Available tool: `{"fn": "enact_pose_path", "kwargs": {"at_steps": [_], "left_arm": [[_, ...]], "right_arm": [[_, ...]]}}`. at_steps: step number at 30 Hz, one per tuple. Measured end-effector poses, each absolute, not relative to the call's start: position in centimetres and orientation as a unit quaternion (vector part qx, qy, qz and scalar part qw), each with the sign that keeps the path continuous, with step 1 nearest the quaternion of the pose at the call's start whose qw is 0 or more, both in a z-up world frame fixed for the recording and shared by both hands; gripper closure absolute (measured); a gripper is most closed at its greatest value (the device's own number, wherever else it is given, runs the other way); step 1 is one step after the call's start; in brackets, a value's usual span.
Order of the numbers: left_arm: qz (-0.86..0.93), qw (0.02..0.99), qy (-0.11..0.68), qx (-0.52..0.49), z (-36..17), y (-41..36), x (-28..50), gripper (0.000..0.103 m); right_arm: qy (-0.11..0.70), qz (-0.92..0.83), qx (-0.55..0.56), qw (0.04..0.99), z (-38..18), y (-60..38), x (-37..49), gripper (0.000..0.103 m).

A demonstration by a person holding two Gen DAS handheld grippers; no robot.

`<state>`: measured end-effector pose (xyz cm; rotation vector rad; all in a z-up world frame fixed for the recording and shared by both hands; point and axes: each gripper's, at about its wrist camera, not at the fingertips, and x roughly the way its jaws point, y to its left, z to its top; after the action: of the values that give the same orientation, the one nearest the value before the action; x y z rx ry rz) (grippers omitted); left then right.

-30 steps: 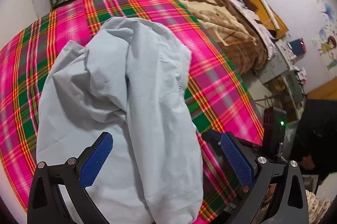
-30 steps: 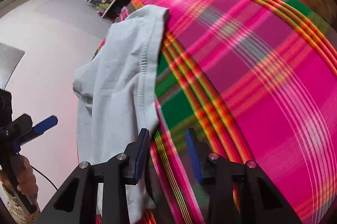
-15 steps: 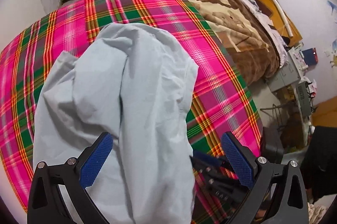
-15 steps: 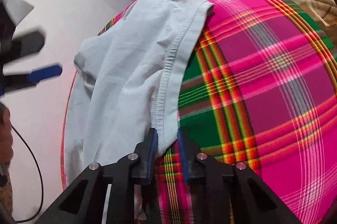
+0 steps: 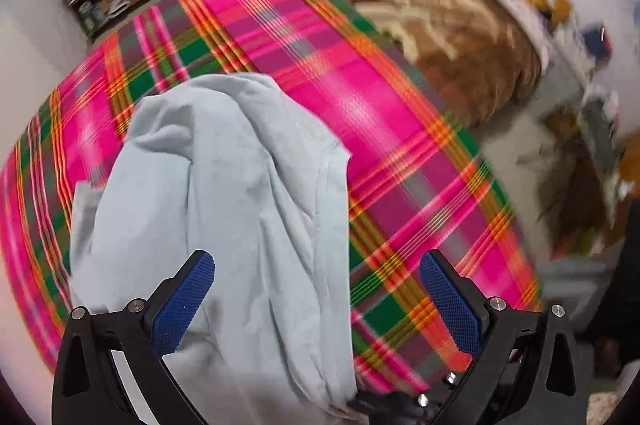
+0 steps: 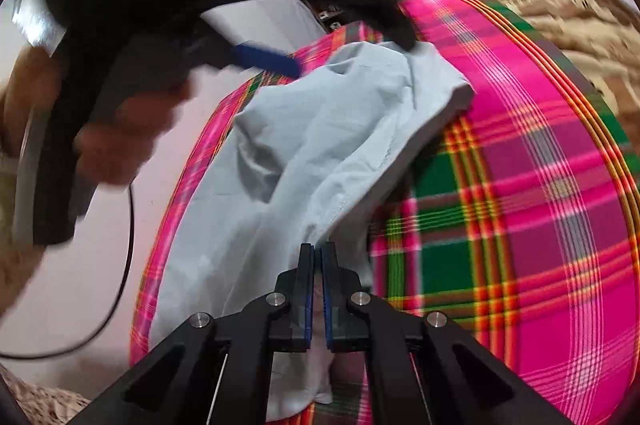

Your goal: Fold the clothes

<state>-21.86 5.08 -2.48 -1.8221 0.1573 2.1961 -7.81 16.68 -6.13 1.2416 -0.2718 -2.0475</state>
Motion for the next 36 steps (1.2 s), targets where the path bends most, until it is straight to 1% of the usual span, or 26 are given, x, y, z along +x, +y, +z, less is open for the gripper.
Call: {"fn": "enact_pose_path", "kwargs": {"at_steps": [5,8,11,21,23,24,26,27,28,30,31,32,33,34,36], "left_arm": [[0.749,0.136,0.136,-0.634,-3.9,6.6,-22.7,0.001],[0.747,0.127,0.191,-0.624,-5.0,7.2,-23.0,0.001],[0.750,0.112,0.216,-0.616,-6.0,7.3,-23.8,0.001],[0.772,0.074,0.294,-0.559,-7.4,9.2,-26.7,0.000],[0.777,0.068,0.300,-0.550,-7.5,9.2,-27.4,0.003],[0.782,0.066,0.301,-0.542,-7.3,9.2,-27.6,0.007],[0.789,0.067,0.298,-0.533,-7.0,9.0,-28.2,0.017],[0.791,0.069,0.294,-0.532,-6.9,8.9,-28.5,0.032],[0.793,0.072,0.288,-0.532,-6.7,8.7,-28.8,0.044],[0.784,0.094,0.247,-0.562,-6.7,8.2,-29.4,0.046],[0.779,0.105,0.226,-0.576,-6.6,7.9,-29.7,0.045],[0.773,0.116,0.206,-0.589,-6.6,7.6,-29.9,0.045],[0.768,0.125,0.194,-0.597,-6.6,7.5,-30.0,0.045],[0.766,0.127,0.195,-0.599,-6.5,7.7,-29.8,0.045],[0.763,0.123,0.227,-0.593,-6.6,8.6,-29.4,0.042]], "right_arm": [[-0.070,-0.798,0.474,0.365,-6.4,14.2,-7.6,0.099],[-0.063,-0.797,0.478,0.365,-6.9,13.2,-7.3,0.099],[-0.052,-0.801,0.474,0.363,-6.5,11.3,-6.6,0.099],[-0.051,-0.812,0.482,0.326,-6.8,12.5,-4.4,0.099],[-0.057,-0.813,0.486,0.315,-7.0,12.9,-4.1,0.098],[-0.060,-0.814,0.487,0.311,-7.0,13.1,-4.0,0.098],[-0.067,-0.815,0.489,0.304,-7.1,13.5,-3.8,0.097],[-0.069,-0.815,0.491,0.300,-7.1,13.7,-3.7,0.097],[-0.071,-0.815,0.493,0.295,-7.2,13.9,-3.6,0.097],[-0.081,-0.820,0.495,0.277,-7.2,14.8,-3.5,0.096],[-0.085,-0.822,0.496,0.268,-7.2,15.2,-3.4,0.094],[-0.090,-0.824,0.497,0.258,-7.1,15.6,-3.3,0.092],[-0.094,-0.825,0.498,0.250,-7.1,16.1,-3.2,0.086],[-0.099,-0.827,0.498,0.241,-7.1,16.6,-3.2,0.081],[-0.113,-0.826,0.505,0.222,-7.2,17.8,-3.2,0.077]]}}
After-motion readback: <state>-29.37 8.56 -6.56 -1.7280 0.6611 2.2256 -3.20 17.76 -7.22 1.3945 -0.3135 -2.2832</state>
